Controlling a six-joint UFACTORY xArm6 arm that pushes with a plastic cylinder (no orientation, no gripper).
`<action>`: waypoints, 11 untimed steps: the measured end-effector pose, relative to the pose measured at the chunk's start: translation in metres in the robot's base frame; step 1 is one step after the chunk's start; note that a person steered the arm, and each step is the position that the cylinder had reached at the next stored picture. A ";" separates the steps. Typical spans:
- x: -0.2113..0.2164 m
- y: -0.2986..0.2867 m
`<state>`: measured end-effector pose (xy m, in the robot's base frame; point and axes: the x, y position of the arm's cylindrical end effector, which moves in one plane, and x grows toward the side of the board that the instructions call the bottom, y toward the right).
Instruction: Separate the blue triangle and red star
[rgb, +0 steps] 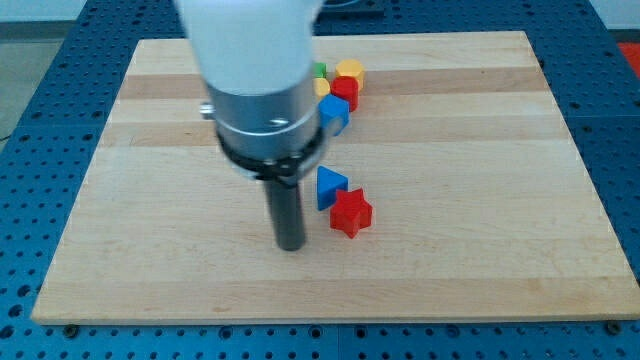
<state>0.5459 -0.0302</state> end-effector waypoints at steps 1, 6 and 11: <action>-0.006 0.043; -0.116 -0.070; -0.185 -0.057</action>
